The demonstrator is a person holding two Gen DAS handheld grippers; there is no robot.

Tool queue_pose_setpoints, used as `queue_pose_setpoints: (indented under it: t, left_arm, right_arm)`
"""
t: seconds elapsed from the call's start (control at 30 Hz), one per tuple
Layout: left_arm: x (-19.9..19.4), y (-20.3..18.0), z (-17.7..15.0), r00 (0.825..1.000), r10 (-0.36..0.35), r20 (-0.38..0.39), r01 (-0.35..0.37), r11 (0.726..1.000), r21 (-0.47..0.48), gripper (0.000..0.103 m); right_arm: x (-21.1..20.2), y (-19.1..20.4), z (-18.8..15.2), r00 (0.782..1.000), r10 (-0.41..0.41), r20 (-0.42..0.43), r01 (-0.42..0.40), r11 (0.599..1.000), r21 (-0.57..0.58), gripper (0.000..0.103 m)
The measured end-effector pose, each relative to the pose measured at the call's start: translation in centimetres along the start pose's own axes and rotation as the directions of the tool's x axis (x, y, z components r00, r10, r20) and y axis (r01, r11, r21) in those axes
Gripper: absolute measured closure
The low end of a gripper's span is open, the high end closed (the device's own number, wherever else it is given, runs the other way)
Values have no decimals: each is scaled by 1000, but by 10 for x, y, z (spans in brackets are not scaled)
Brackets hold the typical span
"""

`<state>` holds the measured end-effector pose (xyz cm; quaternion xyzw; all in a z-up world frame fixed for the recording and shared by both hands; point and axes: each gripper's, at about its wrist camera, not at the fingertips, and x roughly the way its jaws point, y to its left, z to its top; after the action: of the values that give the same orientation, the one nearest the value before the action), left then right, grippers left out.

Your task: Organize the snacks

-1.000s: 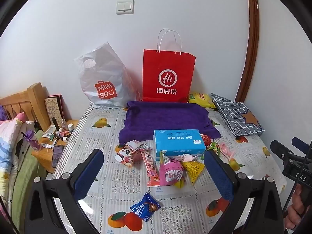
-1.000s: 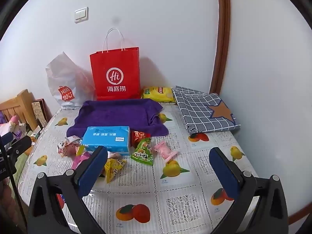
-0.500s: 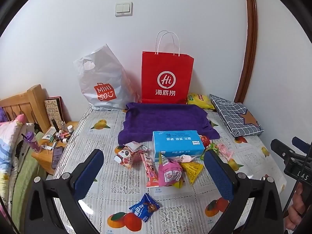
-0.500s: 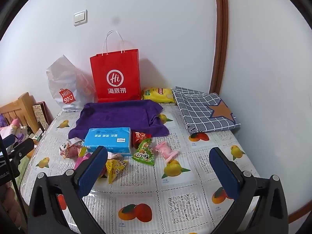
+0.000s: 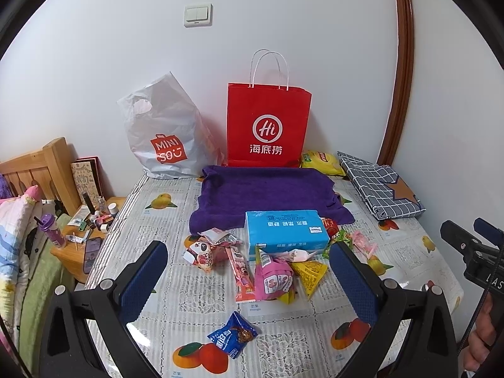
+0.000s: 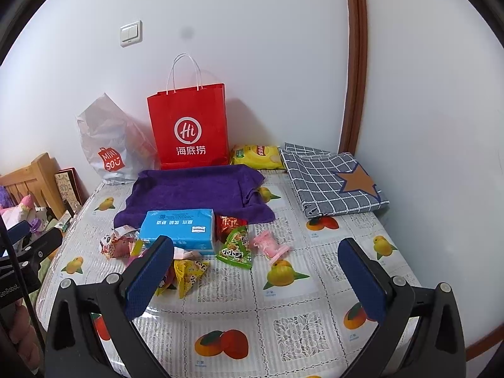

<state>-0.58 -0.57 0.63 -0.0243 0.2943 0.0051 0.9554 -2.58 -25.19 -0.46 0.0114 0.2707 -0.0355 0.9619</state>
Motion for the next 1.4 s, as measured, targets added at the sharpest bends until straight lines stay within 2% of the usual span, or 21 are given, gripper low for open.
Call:
queue_pose_setpoints:
  t: [1.4]
  left_arm:
    - [-1, 1, -6, 1000, -4, 1, 4, 1000, 8, 0]
  right_arm:
    - [-2, 7, -4, 1000, 3, 6, -3, 1000, -5, 1]
